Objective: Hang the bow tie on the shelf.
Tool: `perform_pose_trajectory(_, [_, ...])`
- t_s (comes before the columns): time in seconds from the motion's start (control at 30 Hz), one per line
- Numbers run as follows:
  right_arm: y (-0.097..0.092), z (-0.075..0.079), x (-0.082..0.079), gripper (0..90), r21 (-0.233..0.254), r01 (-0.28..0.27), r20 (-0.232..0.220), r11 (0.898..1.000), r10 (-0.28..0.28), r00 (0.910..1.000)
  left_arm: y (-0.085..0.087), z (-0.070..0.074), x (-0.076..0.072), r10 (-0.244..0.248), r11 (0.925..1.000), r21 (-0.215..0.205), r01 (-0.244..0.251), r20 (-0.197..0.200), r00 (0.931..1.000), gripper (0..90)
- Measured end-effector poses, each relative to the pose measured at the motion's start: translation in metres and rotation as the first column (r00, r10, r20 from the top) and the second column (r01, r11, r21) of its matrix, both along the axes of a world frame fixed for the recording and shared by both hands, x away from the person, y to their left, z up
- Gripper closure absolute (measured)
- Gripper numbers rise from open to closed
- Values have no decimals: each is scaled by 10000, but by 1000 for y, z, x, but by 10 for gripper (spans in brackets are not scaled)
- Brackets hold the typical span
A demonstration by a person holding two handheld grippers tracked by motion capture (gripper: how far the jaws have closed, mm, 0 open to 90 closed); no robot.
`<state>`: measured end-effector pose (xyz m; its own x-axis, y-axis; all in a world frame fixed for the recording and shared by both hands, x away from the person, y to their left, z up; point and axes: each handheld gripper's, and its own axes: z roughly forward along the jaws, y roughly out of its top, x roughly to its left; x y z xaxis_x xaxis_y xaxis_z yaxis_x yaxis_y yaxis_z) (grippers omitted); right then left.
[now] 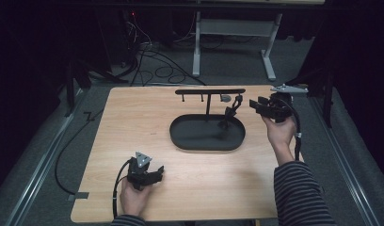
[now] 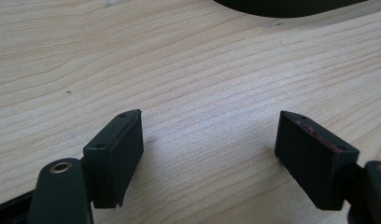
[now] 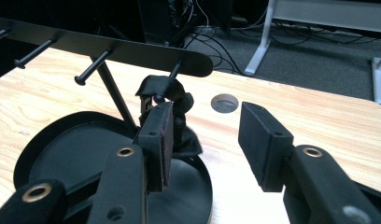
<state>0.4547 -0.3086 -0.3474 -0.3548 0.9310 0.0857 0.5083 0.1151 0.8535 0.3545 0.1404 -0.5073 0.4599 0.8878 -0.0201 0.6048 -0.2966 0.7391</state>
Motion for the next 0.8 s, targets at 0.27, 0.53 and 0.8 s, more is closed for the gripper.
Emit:
perform_pose_trajectory(0.27, [-5, 4, -7, 552, 150, -120, 32, 9998, 120, 9999, 0, 0, 0, -1, 10000, 1, 1, 0, 10000, 240])
perform_pose_trajectory(0.53, [-7, 1, -13, 548, 316, -232, -78, 9992, 235, 9997, 0, 0, 0, -2, 10000, 1, 2, -1, 10000, 240])
perform_pose_trajectory(0.8, [-8, 1, -22, 545, 303, -332, -35, 9990, 333, 9994, 0, 0, 0, 0, 10000, 3, 0, 0, 10000, 240])
